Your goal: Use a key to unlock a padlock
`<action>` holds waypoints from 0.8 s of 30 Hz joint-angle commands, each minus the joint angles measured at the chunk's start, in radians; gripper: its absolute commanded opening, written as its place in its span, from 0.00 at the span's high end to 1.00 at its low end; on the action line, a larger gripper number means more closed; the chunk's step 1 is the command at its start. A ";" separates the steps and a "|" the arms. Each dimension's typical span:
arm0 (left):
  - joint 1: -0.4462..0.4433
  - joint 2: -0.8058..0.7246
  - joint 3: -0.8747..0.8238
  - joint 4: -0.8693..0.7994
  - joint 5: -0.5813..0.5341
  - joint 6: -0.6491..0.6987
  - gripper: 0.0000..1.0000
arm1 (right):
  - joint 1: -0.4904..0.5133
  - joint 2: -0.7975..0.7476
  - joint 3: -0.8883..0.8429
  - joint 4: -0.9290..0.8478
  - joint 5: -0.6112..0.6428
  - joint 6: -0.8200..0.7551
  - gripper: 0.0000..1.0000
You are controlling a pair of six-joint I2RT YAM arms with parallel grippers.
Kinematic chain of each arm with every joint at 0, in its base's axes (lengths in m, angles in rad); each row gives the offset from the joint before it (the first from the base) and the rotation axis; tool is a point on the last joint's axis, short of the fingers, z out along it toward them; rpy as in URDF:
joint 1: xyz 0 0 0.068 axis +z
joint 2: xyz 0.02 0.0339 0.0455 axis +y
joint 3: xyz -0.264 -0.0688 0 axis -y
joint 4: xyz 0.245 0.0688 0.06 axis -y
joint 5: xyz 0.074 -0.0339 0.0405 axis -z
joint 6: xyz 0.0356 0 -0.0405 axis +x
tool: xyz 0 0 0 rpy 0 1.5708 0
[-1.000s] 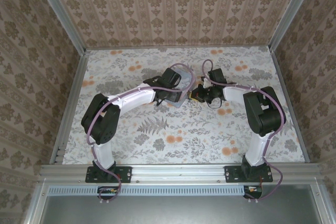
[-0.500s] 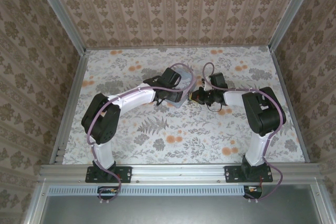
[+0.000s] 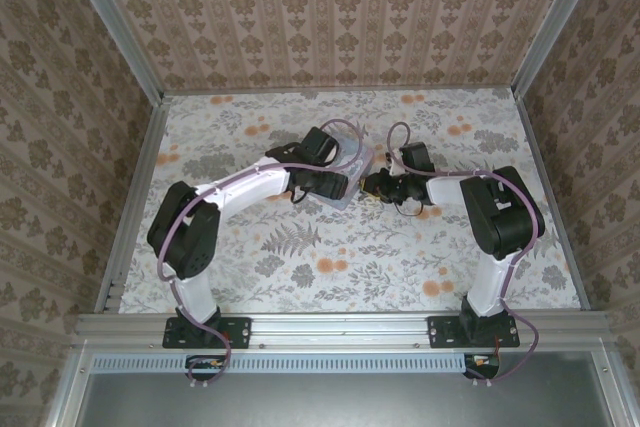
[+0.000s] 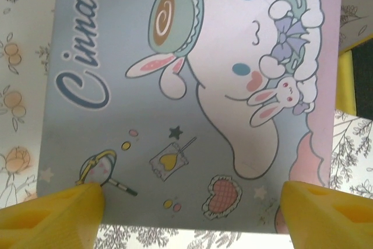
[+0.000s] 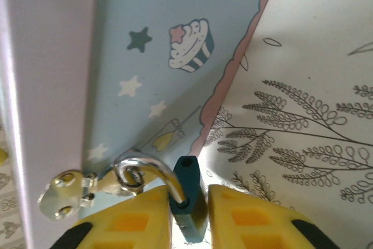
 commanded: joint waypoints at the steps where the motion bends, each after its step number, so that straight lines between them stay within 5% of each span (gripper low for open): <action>1: 0.014 -0.045 -0.029 -0.088 0.024 -0.051 0.18 | -0.015 0.005 -0.033 0.032 0.032 0.018 0.71; 24: 0.054 -0.178 -0.130 -0.014 0.104 -0.157 0.17 | 0.030 -0.013 -0.124 0.189 0.037 -0.004 0.63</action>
